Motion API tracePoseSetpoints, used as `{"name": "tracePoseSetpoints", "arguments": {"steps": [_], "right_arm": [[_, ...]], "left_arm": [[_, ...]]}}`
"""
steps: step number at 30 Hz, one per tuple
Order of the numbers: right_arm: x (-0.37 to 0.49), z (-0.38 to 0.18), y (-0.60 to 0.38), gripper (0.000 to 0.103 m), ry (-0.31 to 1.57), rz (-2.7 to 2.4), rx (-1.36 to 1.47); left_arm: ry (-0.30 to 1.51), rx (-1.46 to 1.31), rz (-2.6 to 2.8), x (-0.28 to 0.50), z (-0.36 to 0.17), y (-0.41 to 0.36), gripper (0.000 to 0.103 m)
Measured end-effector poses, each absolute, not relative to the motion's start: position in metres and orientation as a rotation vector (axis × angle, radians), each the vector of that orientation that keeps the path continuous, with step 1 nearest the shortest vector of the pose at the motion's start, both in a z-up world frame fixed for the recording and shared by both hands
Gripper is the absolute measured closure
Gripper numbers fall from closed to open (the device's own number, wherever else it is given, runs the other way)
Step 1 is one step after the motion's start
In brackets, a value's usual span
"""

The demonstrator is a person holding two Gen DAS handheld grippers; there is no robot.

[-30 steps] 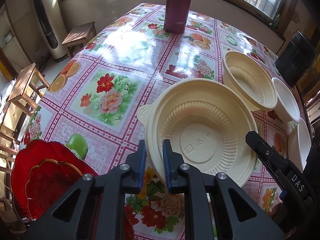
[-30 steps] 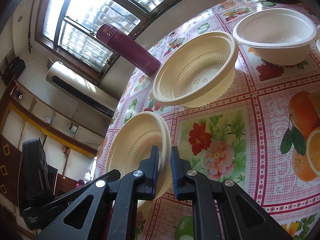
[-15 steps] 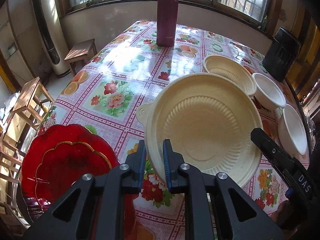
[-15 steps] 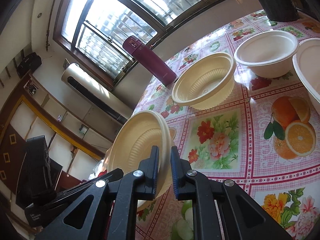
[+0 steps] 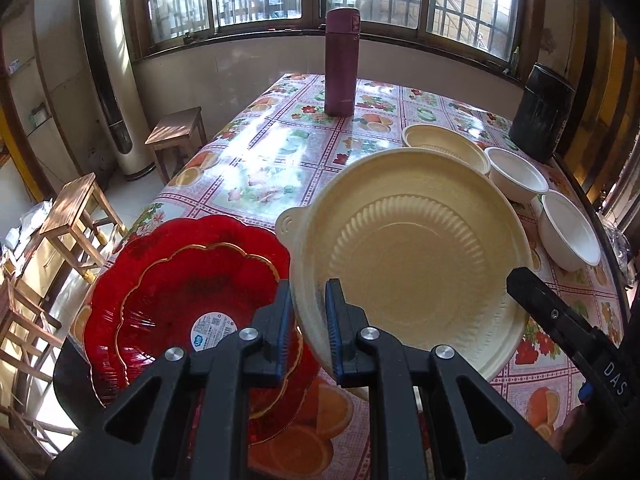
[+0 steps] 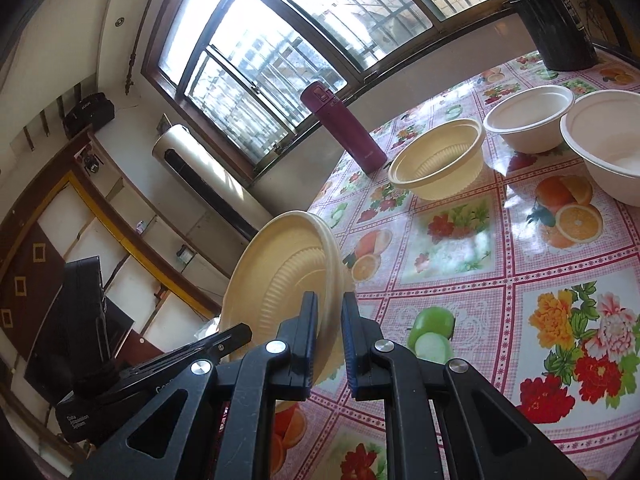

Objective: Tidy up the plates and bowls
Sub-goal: 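Lift the beige bowl with the left gripper and carry it toward the red plates, then lower the beige bowl onto the stacked red plates and open the left gripper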

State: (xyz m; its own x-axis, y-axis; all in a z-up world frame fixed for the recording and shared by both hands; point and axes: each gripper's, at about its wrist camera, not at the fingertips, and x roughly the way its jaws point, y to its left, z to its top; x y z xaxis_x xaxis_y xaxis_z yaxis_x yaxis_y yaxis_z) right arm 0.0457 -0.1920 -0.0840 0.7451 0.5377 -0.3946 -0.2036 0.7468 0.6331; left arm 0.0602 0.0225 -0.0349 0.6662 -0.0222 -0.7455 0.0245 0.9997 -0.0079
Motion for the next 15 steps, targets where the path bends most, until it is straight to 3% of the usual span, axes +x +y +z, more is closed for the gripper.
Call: {"name": "tracePoseSetpoints", "arguments": {"steps": [15], "right_arm": [[0.037,-0.067,-0.093,0.09,0.646,0.564,0.476]], "left_arm": [[0.764,-0.106,0.068,0.031,-0.025,0.114,0.089]]}}
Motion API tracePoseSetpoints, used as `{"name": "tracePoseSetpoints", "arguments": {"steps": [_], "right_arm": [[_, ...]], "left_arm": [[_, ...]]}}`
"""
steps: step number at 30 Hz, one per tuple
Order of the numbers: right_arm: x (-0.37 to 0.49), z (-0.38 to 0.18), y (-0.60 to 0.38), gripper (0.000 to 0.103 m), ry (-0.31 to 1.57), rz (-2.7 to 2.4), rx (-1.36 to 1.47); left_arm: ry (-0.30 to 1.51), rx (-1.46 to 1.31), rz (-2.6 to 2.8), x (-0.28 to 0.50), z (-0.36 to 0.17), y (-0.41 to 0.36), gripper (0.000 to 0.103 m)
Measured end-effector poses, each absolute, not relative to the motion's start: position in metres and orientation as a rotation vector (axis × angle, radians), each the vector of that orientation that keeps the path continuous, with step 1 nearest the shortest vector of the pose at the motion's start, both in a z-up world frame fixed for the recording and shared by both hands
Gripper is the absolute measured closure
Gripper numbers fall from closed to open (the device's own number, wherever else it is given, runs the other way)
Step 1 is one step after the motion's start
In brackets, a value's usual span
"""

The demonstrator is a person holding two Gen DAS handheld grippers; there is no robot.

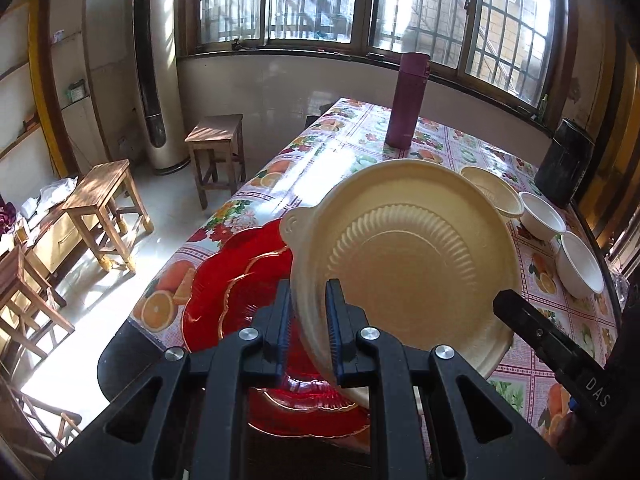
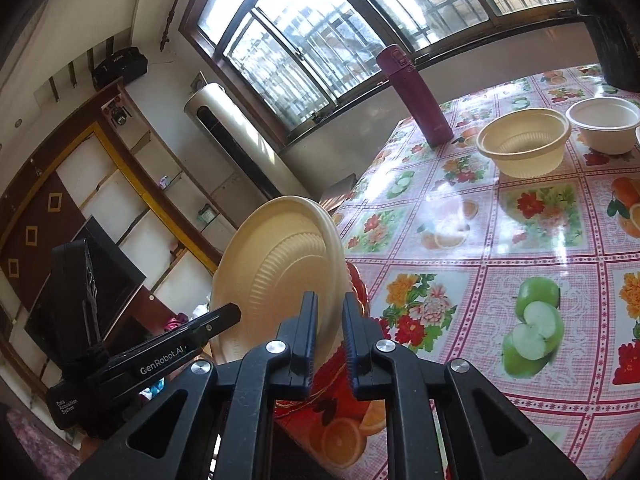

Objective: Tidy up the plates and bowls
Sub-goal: 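Lower the beige bowl onto the stacked red plates and open the left gripper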

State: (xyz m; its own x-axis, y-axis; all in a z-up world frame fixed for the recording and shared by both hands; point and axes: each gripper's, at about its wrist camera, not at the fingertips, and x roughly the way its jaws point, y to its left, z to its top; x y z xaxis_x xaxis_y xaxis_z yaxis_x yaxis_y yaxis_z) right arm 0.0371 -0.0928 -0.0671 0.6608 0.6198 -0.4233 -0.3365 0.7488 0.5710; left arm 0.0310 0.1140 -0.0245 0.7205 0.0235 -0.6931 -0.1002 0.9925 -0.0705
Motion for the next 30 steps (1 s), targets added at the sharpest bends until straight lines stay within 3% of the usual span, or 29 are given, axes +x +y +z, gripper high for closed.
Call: {"name": "tracePoseSetpoints", "arguments": {"steps": [11,30], "right_arm": [[0.046,-0.082,-0.046,0.089,0.72,0.638,0.423],[0.054,-0.111,-0.046,0.088,0.788,0.612,0.416]], "left_arm": [[0.802,-0.124,0.141,0.027,-0.048,0.154,0.089],[0.87,-0.087,0.147,0.035,-0.067,0.15,0.089]]}}
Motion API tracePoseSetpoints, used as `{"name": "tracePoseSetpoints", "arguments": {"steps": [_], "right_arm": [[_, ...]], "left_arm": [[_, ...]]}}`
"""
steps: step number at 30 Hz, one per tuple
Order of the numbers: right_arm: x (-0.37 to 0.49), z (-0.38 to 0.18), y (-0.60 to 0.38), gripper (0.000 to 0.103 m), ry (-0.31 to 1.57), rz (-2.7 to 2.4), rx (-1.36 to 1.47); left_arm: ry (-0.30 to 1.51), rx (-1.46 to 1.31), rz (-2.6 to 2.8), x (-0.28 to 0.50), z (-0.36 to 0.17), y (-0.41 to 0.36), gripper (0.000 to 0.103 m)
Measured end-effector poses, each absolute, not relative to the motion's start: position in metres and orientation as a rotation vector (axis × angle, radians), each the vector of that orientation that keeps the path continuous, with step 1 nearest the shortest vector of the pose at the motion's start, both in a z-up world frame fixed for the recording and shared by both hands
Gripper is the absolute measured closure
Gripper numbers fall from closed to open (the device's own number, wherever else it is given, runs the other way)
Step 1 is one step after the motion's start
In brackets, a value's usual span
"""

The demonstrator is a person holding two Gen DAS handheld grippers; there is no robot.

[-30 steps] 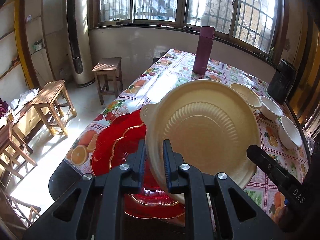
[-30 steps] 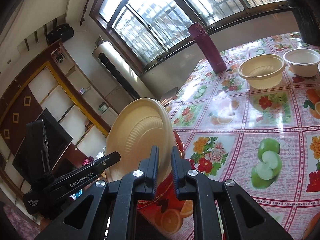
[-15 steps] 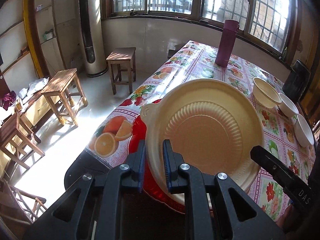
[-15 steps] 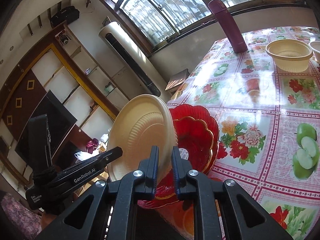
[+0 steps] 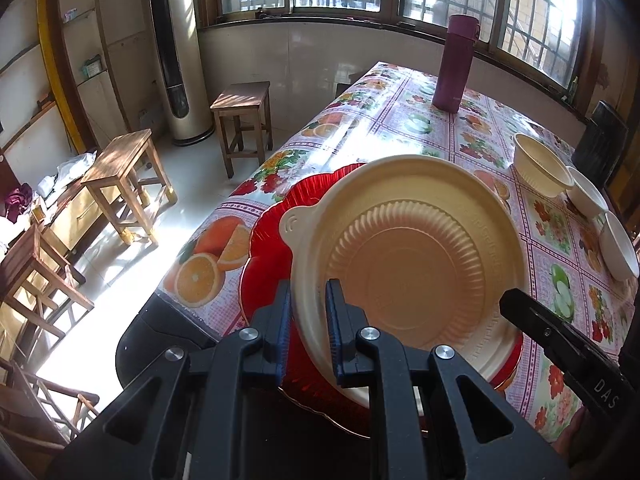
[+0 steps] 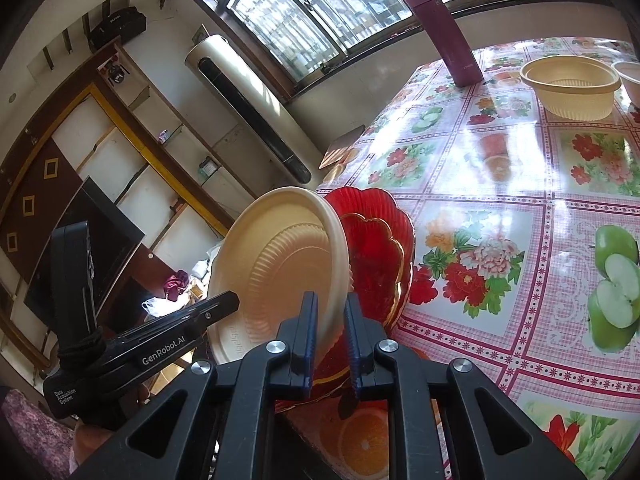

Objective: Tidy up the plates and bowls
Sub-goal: 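Lower the beige bowl onto the stacked red plates and open the left gripper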

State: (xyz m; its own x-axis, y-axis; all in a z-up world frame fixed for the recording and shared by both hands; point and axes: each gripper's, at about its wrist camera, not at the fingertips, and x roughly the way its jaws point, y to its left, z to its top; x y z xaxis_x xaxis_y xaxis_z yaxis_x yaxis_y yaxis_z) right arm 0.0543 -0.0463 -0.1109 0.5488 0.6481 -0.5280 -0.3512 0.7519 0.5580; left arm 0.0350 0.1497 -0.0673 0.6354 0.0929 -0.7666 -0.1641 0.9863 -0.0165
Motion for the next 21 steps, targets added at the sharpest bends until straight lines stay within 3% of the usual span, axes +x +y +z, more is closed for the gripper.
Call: {"name": "tracePoseSetpoints", "arguments": {"steps": [17,21], "right_arm": [[0.053,-0.112,-0.048,0.087,0.78,0.615,0.42],[0.05,-0.108,-0.057,0.067,0.744,0.598,0.454]], "left_arm": [[0.853,-0.024,0.192,0.035,-0.071,0.144,0.089],[0.838,-0.016,0.206,0.033,-0.068,0.144,0.08]]}}
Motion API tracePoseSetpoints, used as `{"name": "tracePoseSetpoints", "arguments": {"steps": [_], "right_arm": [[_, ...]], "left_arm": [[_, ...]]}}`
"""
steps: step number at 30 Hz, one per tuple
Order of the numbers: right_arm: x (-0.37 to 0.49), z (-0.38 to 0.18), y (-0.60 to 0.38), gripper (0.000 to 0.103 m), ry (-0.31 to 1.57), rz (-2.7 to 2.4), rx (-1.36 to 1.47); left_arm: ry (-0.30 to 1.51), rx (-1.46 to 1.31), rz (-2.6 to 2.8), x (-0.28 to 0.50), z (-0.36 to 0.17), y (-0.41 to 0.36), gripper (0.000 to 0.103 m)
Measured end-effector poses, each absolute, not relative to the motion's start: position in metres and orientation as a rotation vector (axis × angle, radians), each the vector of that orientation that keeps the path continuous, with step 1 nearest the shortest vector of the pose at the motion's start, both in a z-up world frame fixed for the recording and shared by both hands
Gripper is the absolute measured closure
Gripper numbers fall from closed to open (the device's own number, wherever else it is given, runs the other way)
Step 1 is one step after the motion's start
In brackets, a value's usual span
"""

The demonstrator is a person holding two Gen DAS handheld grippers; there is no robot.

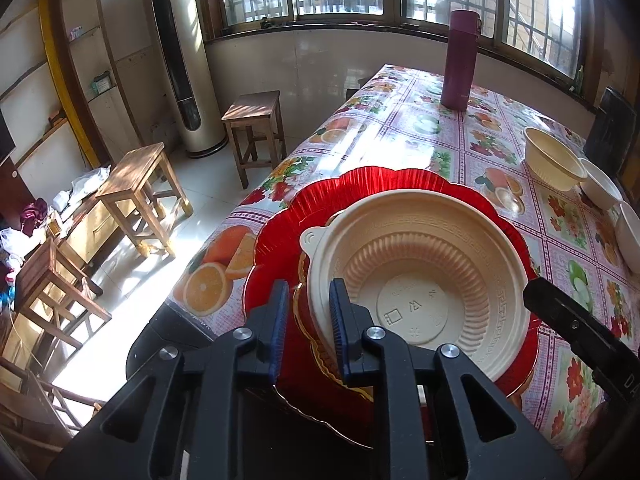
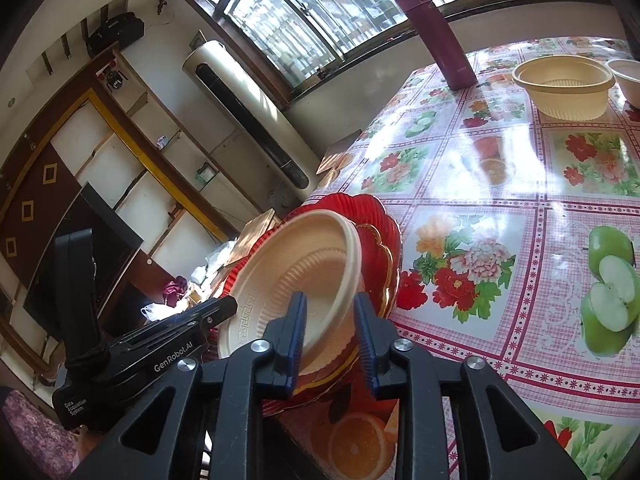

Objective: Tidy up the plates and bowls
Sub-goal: 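Lower the beige bowl onto the stacked red plates and open the left gripper, then withdraw the left gripper and move it to the white bowl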

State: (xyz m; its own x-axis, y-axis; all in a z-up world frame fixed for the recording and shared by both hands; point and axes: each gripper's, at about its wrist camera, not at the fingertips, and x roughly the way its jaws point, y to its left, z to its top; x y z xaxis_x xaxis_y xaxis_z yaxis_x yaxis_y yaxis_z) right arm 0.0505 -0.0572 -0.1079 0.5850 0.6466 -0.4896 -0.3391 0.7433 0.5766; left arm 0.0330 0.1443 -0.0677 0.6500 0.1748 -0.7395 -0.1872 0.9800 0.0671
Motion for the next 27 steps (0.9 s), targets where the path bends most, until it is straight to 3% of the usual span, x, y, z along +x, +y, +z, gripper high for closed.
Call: {"name": "tracePoseSetpoints", "arguments": {"steps": [2,4,5,6,11,27], "right_arm": [[0.049,-0.105,-0.062,0.056,0.719,0.6,0.474],[0.045,-0.102,-0.065,0.038,0.693,0.573,0.472],[0.044,-0.101,-0.067,0.024,0.687,0.554,0.472],[0.045,-0.101,-0.069,0.019,0.685,0.55,0.485],[0.049,-0.104,-0.083,0.013,0.694,0.523,0.562],[0.055,-0.11,-0.109,0.007,0.71,0.514,0.667]], "left_arm": [[0.825,-0.014,0.215,0.031,-0.065,0.145,0.064],[0.805,-0.01,0.228,0.03,-0.062,0.145,0.049],[0.792,-0.006,0.237,0.029,-0.06,0.145,0.042],[0.775,-0.002,0.245,0.027,-0.057,0.144,0.04],[0.715,0.01,0.272,0.021,-0.048,0.141,0.026],[0.662,0.052,0.152,0.015,-0.026,0.09,0.021]]}}
